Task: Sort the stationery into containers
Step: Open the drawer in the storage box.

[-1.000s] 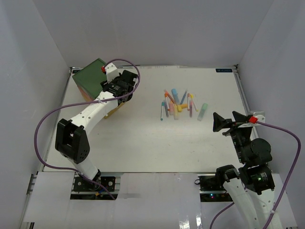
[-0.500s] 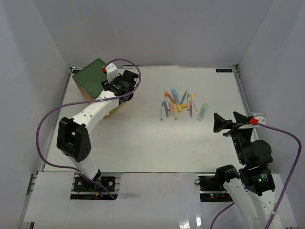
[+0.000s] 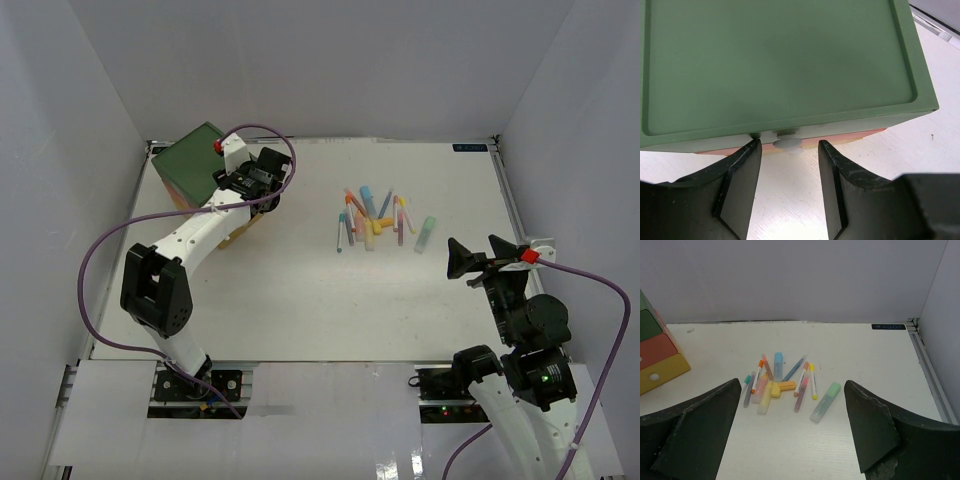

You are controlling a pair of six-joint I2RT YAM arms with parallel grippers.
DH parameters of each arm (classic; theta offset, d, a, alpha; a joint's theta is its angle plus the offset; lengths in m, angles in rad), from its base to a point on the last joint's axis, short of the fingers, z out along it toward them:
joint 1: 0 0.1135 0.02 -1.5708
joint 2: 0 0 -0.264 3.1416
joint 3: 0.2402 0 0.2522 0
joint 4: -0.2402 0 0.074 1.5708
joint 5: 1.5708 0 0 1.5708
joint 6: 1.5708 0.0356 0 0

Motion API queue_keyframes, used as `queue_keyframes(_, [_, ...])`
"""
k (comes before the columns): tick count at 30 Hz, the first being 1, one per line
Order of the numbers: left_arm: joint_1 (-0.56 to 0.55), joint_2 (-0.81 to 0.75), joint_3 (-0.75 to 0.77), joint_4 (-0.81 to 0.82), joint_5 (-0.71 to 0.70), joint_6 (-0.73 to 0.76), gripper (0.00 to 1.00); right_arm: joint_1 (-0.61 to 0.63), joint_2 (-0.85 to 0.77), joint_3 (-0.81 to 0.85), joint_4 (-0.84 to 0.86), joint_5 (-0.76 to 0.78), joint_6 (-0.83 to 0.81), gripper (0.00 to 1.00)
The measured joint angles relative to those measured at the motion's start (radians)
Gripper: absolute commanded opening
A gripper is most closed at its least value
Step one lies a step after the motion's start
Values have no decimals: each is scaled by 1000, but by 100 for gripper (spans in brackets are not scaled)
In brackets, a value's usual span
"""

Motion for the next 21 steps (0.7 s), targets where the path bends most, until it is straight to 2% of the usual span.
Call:
queue_keyframes(11, [16, 0, -1, -10, -1, 0, 53, 5, 0, -2, 0, 1, -1, 90])
queue_keyframes(15, [16, 0, -2, -10, -1, 0, 47, 6, 0, -2, 0, 1, 0, 90])
queue_keyframes(21, [16, 0, -4, -6, 2, -3, 31, 6, 0, -3, 0, 1, 0, 90])
